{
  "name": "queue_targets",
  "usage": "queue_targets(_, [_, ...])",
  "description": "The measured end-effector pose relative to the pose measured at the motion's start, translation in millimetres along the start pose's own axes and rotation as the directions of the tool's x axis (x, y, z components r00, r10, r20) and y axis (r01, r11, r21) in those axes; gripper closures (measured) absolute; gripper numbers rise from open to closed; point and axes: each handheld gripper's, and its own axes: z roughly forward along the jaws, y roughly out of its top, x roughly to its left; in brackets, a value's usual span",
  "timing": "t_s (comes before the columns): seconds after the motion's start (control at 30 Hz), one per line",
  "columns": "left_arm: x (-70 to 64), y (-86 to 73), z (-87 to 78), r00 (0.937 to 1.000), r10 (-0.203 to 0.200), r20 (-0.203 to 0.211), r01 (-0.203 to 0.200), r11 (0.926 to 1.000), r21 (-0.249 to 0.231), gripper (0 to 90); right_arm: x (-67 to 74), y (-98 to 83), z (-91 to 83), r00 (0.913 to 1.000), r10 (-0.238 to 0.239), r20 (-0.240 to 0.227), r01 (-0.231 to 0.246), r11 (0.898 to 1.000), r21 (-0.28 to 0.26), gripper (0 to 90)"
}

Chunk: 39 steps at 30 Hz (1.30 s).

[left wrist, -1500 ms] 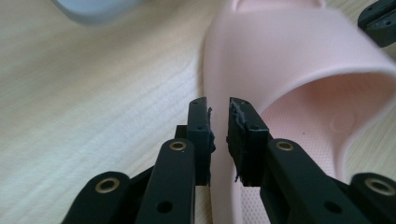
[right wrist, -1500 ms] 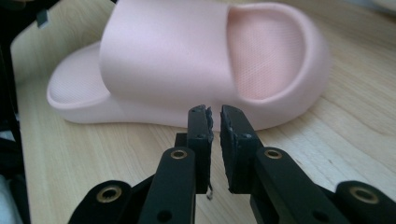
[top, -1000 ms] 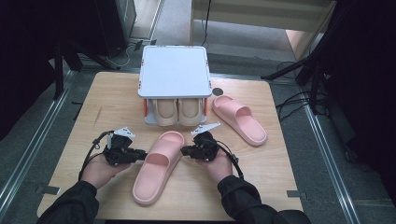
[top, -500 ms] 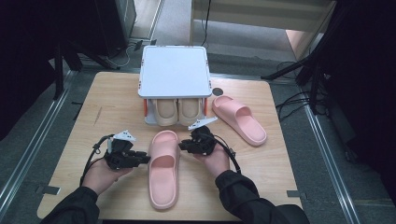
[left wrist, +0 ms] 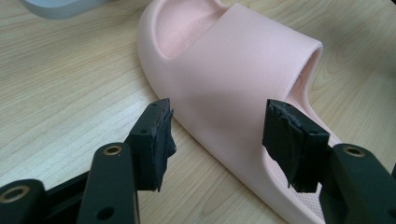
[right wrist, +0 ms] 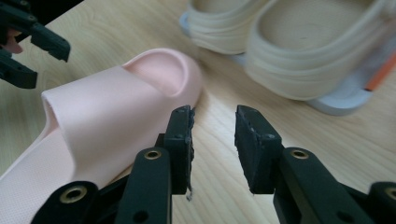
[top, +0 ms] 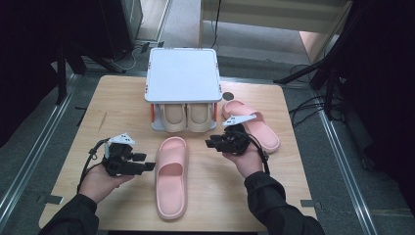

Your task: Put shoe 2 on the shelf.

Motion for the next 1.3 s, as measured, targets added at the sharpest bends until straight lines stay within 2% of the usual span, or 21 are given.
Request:
queue_targets(0.07, [1.9, -0.6, -1.5, 1.0, -0.004, 0.003, 0.004, 1.0, -0.003, 40.7, -7.4, -1.3, -6.9, 0.9999, 0.007, 0.011, -0.007, 1.0, -0.016, 66.3])
queue_targets(0.23, [5.3, -1.4, -5.0, 0.9999, -0.013, -0.006, 0.013, 0.9998, -0.015, 40.9, -26.6, -5.0, -20.2, 0.999, 0.028, 0.034, -0.027, 0.999, -0.022, 66.3])
queue_targets(0.33, [7.7, -0.9, -5.5, 0.9995, -0.03, 0.002, 0.03, 0.9991, -0.028, 40.8, -37.7, -7.9, -26.1, 0.9978, 0.036, 0.055, -0.035, 0.999, -0.022, 65.4])
queue_targets(0.53, [7.4, -2.8, -5.2, 0.9996, -0.027, 0.005, 0.027, 0.9995, -0.016, 40.8, -62.5, -13.2, -37.8, 0.9945, 0.051, 0.092, -0.048, 0.998, -0.031, 65.3])
queue_targets(0.6, [6.3, -3.6, -5.5, 0.9998, -0.018, -0.002, 0.018, 0.9998, -0.013, 40.8, -72.3, -16.2, -40.6, 0.9918, 0.078, 0.101, -0.074, 0.996, -0.045, 64.4])
queue_targets(0.73, [5.1, -6.1, -7.1, 0.9997, -0.026, 0.003, 0.026, 0.9996, -0.009, 40.8, -89.1, -20.6, -41.7, 0.9864, 0.117, 0.115, -0.112, 0.992, -0.05, 63.0])
queue_targets(0.8, [5.3, -7.8, -8.5, 0.9997, -0.025, -0.004, 0.025, 0.9997, -0.006, 40.8, -96.2, -21.3, -43.3, 0.9813, 0.141, 0.131, -0.135, 0.99, -0.052, 62.9])
queue_targets(0.93, [7.5, -11.9, -12.9, 0.9989, -0.046, -0.007, 0.046, 0.9988, -0.016, 40.6, -107.7, -20.9, -50.4, 0.9724, 0.144, 0.184, -0.134, 0.989, -0.062, 63.0])
queue_targets(1.07, [8.3, -14.5, -14.3, 0.9988, -0.048, -0.014, 0.047, 0.9988, -0.015, 40.5, -120.5, -24.9, -46.1, 0.9665, 0.178, 0.185, -0.17, 0.984, -0.058, 62.5])
queue_targets(1.2, [7.9, -16.4, -15.8, 0.9985, -0.051, -0.017, 0.051, 0.9986, -0.016, 40.4, -124.7, -22.8, -33.5, 0.9686, 0.151, 0.198, -0.15, 0.988, -0.019, 60.5])
queue_targets(1.3, [8.0, -17.9, -17.1, 0.9982, -0.055, -0.022, 0.055, 0.9983, -0.019, 40.5, -127.7, -20.6, -25.4, 0.9696, 0.144, 0.198, -0.149, 0.989, 0.01, 64.3])
